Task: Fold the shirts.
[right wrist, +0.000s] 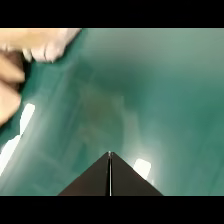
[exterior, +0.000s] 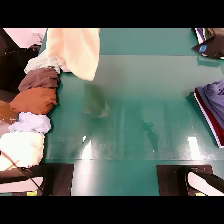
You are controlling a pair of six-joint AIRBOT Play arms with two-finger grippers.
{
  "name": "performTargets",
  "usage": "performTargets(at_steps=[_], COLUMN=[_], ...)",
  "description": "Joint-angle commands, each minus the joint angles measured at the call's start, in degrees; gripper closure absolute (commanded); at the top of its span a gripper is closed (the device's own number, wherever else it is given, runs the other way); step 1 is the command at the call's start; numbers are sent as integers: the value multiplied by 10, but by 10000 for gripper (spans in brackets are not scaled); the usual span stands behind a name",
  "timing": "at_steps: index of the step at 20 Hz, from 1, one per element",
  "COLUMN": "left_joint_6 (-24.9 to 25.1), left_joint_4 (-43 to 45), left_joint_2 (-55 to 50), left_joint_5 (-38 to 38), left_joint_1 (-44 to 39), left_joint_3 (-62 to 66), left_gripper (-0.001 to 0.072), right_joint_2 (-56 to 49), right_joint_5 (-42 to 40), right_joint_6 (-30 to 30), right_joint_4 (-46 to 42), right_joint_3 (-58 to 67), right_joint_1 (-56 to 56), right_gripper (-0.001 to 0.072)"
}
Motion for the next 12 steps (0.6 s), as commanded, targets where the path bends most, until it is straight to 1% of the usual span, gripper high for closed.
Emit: performTargets(at_steps=[1, 3, 4, 7, 8, 10, 12], left_joint_6=[18, 8, 10, 60, 70, 63, 51], left_joint_4=[-52, -82, -86, -80, -66, -43, -42], left_joint_2=[56, 57, 57, 57, 57, 52, 51], left_joint_5=[-176, -212, -207, -153, -137, -104, -75], left_joint_1=[-56, -88, -105, -124, -119, -93, -45], left_joint_3=[-28, -104, -147, -267, -293, -334, -361], left_gripper=[684, 684, 684, 684, 684, 681, 672], right_joint_2=[0, 0, 0, 0, 1, 0, 0], right_joint_5=[-21, -20, -16, -9, -7, -1, 3], right_joint_6=[0, 1, 1, 0, 0, 0, 0], right_joint_4=[-1, 0, -1, -1, -1, -2, -1], right_joint_3=[74, 96, 105, 120, 121, 121, 121], right_joint_1=[14, 31, 41, 67, 72, 80, 81], right_gripper=[693, 693, 693, 693, 693, 692, 693])
